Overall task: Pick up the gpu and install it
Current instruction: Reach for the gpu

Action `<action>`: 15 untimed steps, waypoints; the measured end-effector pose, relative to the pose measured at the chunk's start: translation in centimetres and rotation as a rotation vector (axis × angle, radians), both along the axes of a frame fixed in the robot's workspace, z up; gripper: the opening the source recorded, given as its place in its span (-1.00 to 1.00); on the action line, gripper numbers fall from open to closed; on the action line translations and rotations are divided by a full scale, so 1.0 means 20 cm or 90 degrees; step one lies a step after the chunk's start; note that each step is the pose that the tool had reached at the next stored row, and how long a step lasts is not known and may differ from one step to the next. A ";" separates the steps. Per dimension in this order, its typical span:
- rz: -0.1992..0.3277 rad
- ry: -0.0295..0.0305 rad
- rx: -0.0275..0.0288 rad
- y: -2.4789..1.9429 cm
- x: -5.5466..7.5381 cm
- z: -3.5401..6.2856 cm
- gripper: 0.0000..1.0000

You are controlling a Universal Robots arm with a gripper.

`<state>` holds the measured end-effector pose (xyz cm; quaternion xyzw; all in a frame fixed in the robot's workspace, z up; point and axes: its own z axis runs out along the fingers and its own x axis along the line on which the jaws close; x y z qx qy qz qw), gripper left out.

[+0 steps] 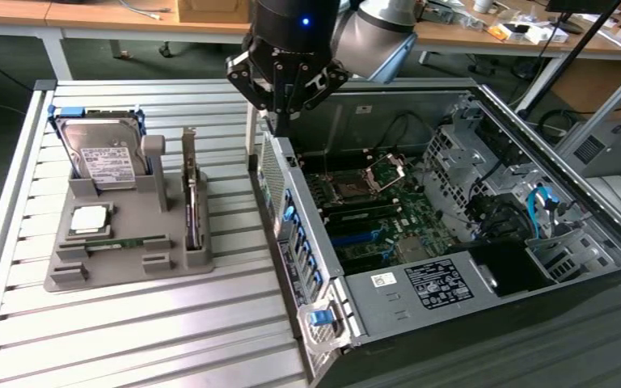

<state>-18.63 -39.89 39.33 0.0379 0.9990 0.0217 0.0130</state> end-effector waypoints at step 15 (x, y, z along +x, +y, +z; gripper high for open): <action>0.000 0.0000 0.0000 0.000 -0.05 0.000 -0.79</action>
